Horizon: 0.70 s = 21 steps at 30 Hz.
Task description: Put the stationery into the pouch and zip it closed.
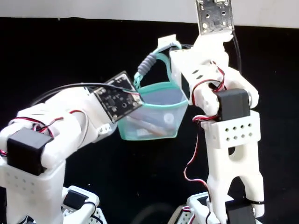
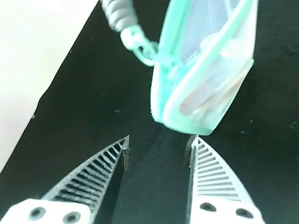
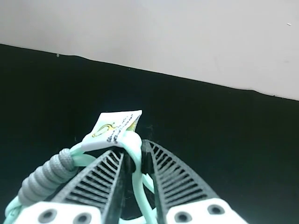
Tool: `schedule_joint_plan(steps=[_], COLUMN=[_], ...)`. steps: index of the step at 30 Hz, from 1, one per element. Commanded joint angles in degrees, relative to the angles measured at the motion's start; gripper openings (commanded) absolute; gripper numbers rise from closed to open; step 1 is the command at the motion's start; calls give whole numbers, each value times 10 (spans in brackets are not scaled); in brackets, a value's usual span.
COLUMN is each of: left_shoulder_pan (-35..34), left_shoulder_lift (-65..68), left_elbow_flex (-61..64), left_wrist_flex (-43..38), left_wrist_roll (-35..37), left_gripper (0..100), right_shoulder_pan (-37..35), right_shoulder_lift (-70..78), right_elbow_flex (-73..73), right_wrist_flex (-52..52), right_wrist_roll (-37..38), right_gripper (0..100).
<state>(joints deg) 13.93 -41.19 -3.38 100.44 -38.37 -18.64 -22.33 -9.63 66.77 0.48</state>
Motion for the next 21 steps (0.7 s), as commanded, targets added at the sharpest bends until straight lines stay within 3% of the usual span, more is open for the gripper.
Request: schedule_joint_plan(steps=[1, 12, 21], left_shoulder_pan=[28, 37, 75], left_shoulder_lift=[-5, -3, 75], left_elbow_flex=[-5, 0, -6], left_wrist_flex=[3, -38, -66], left_wrist_roll=[7, 6, 4], left_gripper=[217, 217, 217], right_shoulder_pan=[7, 9, 23], right_shoulder_lift=[1, 2, 3], right_elbow_flex=[-8, -8, -8], right_wrist_flex=[-13, -9, -7], right_wrist_roll=[-8, -6, -5], right_gripper=[5, 5, 5])
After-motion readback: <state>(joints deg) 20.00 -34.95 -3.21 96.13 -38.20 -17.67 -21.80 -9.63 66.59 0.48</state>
